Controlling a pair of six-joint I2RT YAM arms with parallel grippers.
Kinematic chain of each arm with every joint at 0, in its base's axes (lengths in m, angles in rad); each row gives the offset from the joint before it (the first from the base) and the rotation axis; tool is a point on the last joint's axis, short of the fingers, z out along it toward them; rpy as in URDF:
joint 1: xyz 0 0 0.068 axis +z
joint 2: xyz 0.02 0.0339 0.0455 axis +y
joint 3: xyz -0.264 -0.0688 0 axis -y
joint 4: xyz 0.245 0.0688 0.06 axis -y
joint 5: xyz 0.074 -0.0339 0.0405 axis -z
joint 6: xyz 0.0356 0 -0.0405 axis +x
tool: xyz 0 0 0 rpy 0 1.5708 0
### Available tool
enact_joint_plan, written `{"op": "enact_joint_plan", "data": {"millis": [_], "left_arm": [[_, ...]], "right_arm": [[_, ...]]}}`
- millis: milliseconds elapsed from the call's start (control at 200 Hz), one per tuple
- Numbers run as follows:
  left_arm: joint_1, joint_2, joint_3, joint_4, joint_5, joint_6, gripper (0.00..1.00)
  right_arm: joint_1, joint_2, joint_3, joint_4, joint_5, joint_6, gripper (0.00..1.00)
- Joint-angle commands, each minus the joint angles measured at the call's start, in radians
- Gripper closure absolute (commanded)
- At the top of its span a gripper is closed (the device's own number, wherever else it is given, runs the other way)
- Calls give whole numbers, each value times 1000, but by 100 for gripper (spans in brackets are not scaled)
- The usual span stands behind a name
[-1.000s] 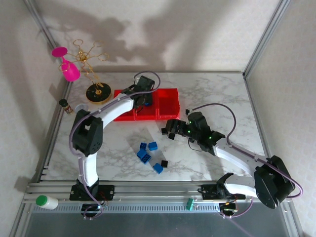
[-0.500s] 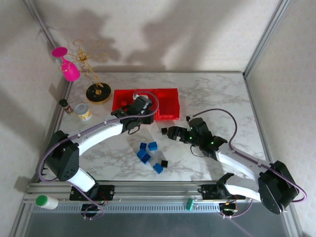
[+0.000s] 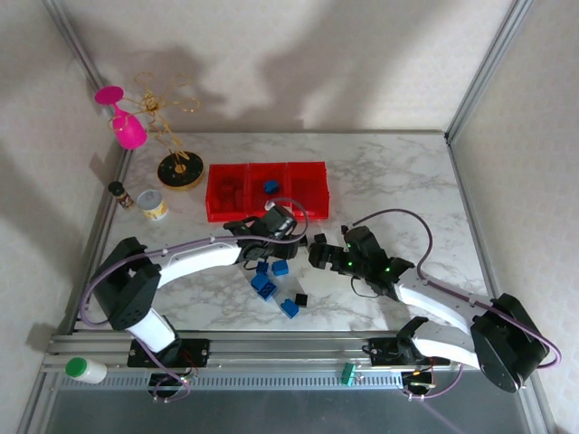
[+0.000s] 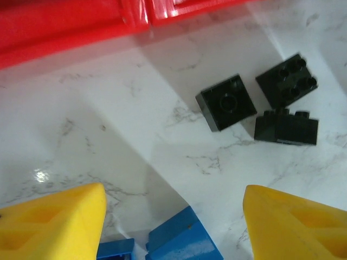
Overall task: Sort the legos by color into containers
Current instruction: Pick up the lego from the middle-left of the table.
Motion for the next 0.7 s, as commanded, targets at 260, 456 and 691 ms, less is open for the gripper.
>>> {"op": "enact_joint_plan", "data": {"millis": [260, 456, 691], "left_arm": [[-62, 89, -4, -41, 63, 29, 31], [-79, 126, 7, -59, 72, 34, 31], [-111, 121, -14, -95, 32, 14, 30]], "right_arm": [[-6, -106, -34, -76, 87, 36, 1], [-8, -130, -30, -100, 90, 37, 1], [-9, -144, -39, -103, 89, 37, 1]]}}
